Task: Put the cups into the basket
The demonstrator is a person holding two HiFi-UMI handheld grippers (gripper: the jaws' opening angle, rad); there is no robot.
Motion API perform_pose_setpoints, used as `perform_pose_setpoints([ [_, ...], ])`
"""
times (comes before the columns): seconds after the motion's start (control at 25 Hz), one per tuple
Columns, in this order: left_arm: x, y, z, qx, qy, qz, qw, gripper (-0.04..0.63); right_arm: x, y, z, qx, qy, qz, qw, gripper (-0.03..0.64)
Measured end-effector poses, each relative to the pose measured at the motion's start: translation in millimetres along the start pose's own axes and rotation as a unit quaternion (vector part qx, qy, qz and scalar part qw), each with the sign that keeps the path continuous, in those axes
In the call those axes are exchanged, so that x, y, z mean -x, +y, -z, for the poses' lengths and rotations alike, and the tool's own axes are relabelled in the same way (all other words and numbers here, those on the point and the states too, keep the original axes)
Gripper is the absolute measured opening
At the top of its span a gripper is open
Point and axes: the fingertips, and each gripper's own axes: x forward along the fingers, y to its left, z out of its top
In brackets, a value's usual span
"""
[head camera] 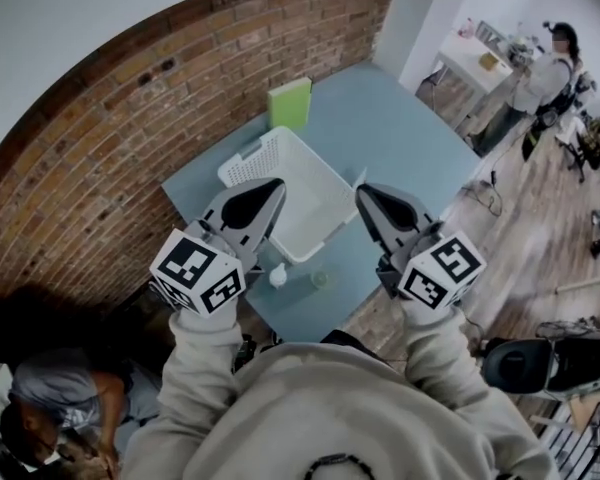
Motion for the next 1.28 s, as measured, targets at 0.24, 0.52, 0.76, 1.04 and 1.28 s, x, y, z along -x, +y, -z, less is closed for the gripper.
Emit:
perform_pose_setpoints([
  [0.24,1.9,6.0,-10.6,-0.005,0.014,-0.013,0.9998,-0.005,-9.8,-10.2,-2.8,-0.011,0.006,-0.02,1.0,0.011],
  [0.52,12.0,23.3,9.2,0.019,0.015,-0.035,0.9991,-0.005,-26.8,-9.3,18.1,-0.018,0.02,-0.042,0.999,0.011],
  [0.76,15.1,26.6,20.8,0.032,0.021,-0.042,0.9984,-0.005,-35.0,-4.0,33.7,-0.026,0.039,-0.057,0.997,0.011],
  [1.04,16.3,26.1,59.6,0.063,0.042,-0.042,0.9963,-0.004,-31.4,-8.0,71.0,-0.048,0.066,-0.054,0.995,0.011],
  [1.28,11.4,20.8,100.0,0.097,0.068,-0.033,0.9924,-0.005,-22.0,-12.4,115.2,-0.074,0.101,-0.042,0.991,0.011],
])
